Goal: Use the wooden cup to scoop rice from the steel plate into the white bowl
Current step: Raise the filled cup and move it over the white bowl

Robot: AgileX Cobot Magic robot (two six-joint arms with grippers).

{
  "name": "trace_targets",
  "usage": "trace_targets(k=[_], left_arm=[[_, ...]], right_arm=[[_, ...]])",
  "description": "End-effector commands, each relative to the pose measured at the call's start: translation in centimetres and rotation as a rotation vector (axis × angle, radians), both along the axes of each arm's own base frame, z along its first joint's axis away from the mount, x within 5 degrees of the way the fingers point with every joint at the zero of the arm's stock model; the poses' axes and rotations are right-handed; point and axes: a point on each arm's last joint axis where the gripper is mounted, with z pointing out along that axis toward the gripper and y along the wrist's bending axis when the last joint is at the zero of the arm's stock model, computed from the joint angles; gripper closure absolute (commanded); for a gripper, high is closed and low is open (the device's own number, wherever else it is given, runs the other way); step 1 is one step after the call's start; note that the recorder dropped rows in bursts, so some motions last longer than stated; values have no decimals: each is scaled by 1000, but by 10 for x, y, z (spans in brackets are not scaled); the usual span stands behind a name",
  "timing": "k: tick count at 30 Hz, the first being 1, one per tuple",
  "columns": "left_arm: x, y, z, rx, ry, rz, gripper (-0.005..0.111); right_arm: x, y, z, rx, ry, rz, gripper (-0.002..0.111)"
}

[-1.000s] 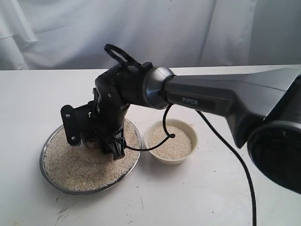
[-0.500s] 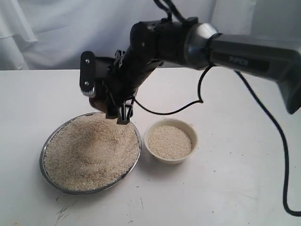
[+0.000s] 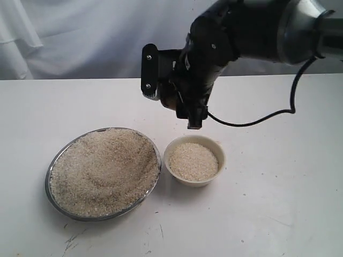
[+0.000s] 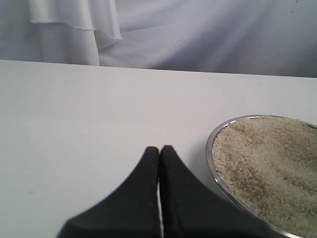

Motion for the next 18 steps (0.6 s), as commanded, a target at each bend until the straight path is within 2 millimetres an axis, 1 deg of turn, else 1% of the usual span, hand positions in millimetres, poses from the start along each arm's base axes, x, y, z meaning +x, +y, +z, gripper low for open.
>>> trace_targets(k=[1,4,7,11,15,18], left_arm=[[0,0,-1,-2,-6,2,107],[0,0,-1,-2,-6,2,107],[0,0,-1,-2,-6,2,107],[0,0,-1,-2,-6,2,107],[0,0,-1,-2,-6,2,107],[0,0,-1,-2,-6,2,107]], right_arm=[[-9,-21,-4,-8,-40,-93,108],[-16,-32,-15,-41,-46,-133,108],[-18,-41,-24,-112,-81,-122,108],[-22,-43,-31,-221,-143,-43,108],[-24,-40,-30,-294,-209,17,108],[-27,-38,-29,-380,-235,75,108]])
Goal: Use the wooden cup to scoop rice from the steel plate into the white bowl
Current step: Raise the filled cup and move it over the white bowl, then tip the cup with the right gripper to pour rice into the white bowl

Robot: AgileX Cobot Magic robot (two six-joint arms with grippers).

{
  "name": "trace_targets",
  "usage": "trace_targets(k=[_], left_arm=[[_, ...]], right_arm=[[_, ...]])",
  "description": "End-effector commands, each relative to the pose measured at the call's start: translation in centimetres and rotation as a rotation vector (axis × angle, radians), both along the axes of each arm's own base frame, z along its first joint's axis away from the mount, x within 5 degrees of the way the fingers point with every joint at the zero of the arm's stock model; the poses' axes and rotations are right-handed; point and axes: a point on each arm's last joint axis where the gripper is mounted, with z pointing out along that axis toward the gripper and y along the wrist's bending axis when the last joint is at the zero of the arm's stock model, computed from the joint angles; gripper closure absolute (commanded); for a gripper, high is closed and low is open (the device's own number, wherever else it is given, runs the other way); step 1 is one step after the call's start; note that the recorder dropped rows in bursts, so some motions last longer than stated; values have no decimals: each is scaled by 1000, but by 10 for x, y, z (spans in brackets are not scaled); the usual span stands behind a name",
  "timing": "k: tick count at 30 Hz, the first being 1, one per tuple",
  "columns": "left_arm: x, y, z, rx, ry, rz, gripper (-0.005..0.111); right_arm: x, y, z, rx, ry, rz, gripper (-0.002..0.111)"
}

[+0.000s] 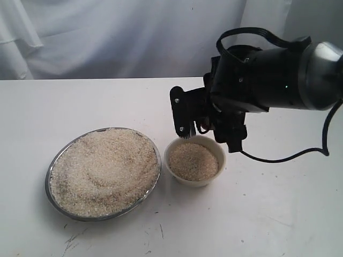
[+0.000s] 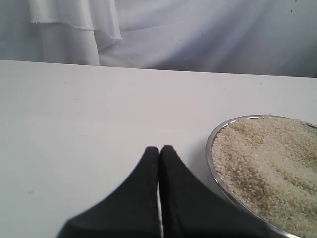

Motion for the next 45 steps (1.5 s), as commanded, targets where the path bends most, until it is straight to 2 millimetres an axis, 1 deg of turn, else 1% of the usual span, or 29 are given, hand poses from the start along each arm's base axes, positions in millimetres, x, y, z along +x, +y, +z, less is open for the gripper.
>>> trace_targets(k=[1,4,9,14,19,23,26,31,37,45], left_arm=[[0,0,-1,-2,-6,2,107],[0,0,-1,-2,-6,2,107],[0,0,-1,-2,-6,2,107],[0,0,-1,-2,-6,2,107],[0,0,-1,-2,-6,2,107],[0,0,-1,-2,-6,2,107],[0,0,-1,-2,-6,2,107],[0,0,-1,-2,-6,2,107],[0,0,-1,-2,-6,2,107],[0,0,-1,-2,-6,2,107]], right_arm=[[-5,3,6,-139,-55,98,108],[-7,7,3,-223,-63,166,108],[-11,15,-2,-284,-94,229,108],[-8,21,-15,-360,-114,277,108],[-8,26,-31,-459,-130,289,108],[-12,35,-38,-500,-175,319,108],[-16,38,-44,-538,-200,350,108],[-18,34,-54,-544,-253,344,108],[-21,33,-55,-505,-374,307,108],[-29,30,-64,-499,-416,349,108]])
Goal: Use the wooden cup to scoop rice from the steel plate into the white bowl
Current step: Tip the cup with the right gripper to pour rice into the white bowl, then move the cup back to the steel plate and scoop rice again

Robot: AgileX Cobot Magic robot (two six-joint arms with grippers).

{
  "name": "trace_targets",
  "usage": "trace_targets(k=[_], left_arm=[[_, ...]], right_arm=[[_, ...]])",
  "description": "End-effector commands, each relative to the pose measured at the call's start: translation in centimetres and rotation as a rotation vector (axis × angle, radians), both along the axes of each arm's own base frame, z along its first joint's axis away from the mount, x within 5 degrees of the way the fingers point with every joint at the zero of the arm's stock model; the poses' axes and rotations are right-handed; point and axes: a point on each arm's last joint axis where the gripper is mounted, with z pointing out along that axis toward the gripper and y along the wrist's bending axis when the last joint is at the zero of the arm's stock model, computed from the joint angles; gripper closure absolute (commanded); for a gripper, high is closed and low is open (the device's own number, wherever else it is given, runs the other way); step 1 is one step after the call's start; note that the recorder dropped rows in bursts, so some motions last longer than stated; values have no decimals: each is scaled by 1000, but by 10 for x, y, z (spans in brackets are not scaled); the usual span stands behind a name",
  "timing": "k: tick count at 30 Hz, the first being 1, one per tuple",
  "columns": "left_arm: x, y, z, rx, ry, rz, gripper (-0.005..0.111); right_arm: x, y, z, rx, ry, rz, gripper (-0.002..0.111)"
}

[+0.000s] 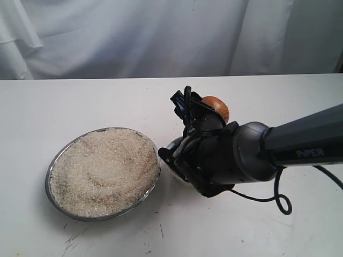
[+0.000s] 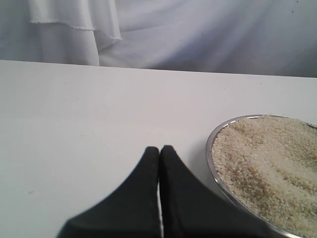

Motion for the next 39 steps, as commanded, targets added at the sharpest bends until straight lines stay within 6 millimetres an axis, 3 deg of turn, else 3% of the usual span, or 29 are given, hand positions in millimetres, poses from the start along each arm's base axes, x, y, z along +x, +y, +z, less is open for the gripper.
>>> trace_targets(k=[1,22,27,31,34,39], left_arm=[[0,0,-1,-2,-6,2,107],[0,0,-1,-2,-6,2,107],[0,0,-1,-2,-6,2,107],[0,0,-1,-2,-6,2,107],[0,0,-1,-2,-6,2,107],[0,0,-1,-2,-6,2,107]], right_arm=[[-3,-3,-1,14,-35,20,108],[-19,3,4,35,-129,-28,108],[-19,3,7,124,-129,-69,108],[-19,-5,18,249,-62,-222,108],[-19,-19,30,384,88,-345,108],[-21,-32,59,557,233,-374,108]])
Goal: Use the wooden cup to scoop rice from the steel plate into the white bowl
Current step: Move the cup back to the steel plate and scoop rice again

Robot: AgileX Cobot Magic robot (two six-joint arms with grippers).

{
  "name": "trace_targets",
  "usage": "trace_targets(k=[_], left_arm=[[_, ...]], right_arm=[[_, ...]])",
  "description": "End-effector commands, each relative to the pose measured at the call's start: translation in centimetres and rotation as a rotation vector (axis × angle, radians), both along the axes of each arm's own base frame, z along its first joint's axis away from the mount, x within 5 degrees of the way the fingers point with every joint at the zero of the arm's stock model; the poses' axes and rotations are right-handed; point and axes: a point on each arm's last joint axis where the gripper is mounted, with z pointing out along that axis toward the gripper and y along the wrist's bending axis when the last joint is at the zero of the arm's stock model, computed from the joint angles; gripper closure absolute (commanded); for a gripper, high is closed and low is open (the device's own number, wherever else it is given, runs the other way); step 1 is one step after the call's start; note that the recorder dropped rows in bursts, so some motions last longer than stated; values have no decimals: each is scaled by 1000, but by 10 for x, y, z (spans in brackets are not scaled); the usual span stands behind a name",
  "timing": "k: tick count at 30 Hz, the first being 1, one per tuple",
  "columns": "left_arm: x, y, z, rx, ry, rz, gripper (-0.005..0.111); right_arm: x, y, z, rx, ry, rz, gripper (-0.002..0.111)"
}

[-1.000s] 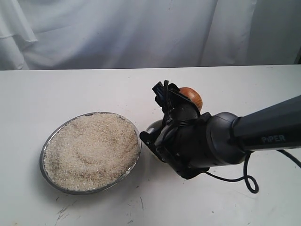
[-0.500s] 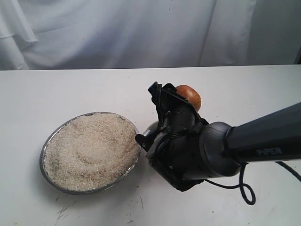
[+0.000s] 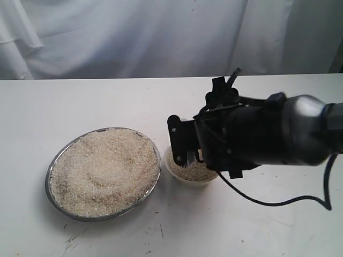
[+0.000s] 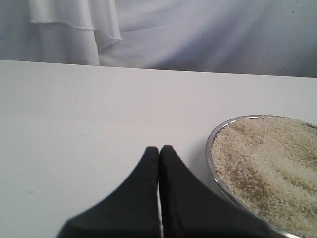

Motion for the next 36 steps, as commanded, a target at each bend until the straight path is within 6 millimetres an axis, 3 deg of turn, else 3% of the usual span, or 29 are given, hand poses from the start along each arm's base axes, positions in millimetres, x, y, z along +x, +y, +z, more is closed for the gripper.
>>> trace_targets(k=[1,7,11,16,22,31,36], left_arm=[[0,0,-1,-2,-6,2,107],[0,0,-1,-2,-6,2,107],[0,0,-1,-2,-6,2,107],[0,0,-1,-2,-6,2,107],[0,0,-1,-2,-6,2,107],[0,0,-1,-2,-6,2,107],[0,0,-1,-2,-6,2,107]], right_arm=[[-6,-3,26,130,75,37,108],[-10,16,45,240,169,175,108],[4,40,54,214,125,291,108],[27,88,36,130,110,381,108],[30,141,15,67,96,468,108],[0,164,-48,-384,116,642,108],[-14,161,-57,-479,233,661,108]])
